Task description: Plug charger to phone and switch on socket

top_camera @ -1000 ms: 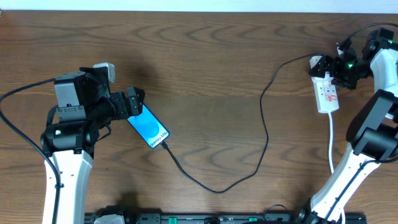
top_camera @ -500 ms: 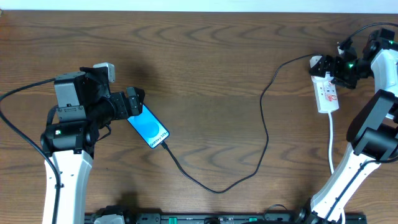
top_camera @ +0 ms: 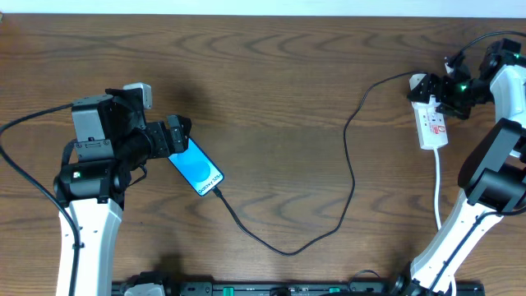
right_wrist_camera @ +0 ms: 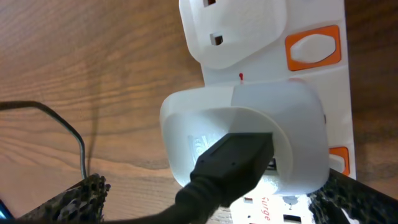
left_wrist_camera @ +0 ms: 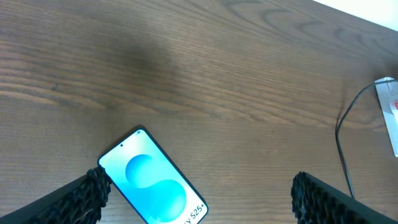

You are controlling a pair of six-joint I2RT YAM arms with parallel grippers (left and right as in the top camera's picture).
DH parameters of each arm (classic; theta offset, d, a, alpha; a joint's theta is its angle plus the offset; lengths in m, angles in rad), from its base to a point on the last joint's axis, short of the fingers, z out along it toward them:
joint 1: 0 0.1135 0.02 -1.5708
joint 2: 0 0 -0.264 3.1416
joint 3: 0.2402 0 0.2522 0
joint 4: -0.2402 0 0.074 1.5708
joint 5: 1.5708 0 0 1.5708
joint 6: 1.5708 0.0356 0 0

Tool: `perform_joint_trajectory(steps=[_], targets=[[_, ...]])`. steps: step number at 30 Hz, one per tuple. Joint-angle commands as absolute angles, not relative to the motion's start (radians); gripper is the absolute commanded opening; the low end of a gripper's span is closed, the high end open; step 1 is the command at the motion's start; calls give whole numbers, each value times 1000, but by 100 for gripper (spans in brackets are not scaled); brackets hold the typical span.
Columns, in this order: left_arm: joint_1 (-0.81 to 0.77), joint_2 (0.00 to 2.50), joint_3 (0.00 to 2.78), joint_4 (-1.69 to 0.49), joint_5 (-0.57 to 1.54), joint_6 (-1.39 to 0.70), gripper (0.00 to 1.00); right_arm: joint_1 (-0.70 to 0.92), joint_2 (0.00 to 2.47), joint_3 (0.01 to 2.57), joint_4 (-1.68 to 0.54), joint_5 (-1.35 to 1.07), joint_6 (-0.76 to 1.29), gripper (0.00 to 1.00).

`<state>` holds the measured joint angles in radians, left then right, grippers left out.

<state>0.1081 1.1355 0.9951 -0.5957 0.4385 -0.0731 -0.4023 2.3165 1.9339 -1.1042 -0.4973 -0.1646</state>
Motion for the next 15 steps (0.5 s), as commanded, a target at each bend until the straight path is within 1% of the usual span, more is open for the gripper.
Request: perform_joint_trajectory(steps=[1, 6, 15], targets=[[105, 1136, 999, -598, 433, -56, 95, -378, 2337, 1896, -1115, -583, -154, 99], [105, 1136, 999, -598, 433, -56, 95, -379, 2335, 1893, -1113, -571, -154, 99], [105, 1136, 999, -598, 433, -56, 95, -443, 2268, 1922, -1167, -445, -149, 99]])
